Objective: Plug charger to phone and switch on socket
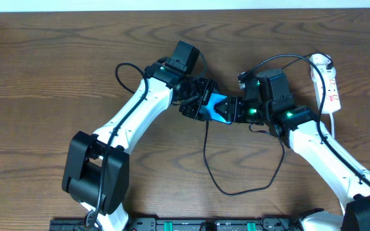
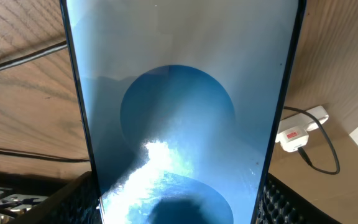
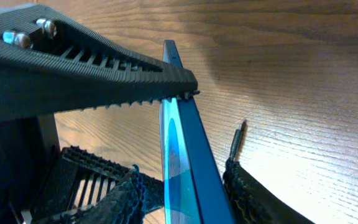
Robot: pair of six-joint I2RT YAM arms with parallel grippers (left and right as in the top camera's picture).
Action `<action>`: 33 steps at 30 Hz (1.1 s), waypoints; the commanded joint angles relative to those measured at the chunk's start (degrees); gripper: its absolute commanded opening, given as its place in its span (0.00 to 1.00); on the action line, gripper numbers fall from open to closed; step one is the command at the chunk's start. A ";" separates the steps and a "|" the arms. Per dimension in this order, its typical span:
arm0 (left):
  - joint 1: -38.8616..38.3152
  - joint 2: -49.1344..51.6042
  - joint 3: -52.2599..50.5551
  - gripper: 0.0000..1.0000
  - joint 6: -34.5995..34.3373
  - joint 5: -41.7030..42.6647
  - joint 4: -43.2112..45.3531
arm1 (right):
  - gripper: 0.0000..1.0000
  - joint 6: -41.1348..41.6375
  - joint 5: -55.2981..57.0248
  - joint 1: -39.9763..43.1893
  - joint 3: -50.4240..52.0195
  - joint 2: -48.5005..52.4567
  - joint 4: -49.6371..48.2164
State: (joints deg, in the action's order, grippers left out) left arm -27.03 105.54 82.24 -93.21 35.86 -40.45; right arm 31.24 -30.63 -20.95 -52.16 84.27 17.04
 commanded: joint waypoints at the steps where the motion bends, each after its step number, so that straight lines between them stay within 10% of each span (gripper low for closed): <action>1: -0.28 -1.95 0.17 0.07 -0.59 1.01 0.09 | 0.36 0.02 0.83 -0.48 -1.01 0.07 0.09; 21: -1.03 -1.95 0.17 0.08 -0.50 1.01 0.07 | 0.01 0.50 1.84 -0.46 -1.01 0.07 -0.13; 28: -0.13 -1.97 0.17 0.65 1.14 2.80 0.31 | 0.01 0.48 2.05 1.84 -1.01 0.07 -0.50; 33: 1.68 -3.10 0.17 0.81 3.63 5.73 0.72 | 0.01 2.54 2.01 6.14 -1.03 0.07 -1.16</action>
State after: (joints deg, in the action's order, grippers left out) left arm -26.61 104.84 82.30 -91.55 39.31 -39.77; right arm 32.12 -28.18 -17.15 -52.07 84.60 16.58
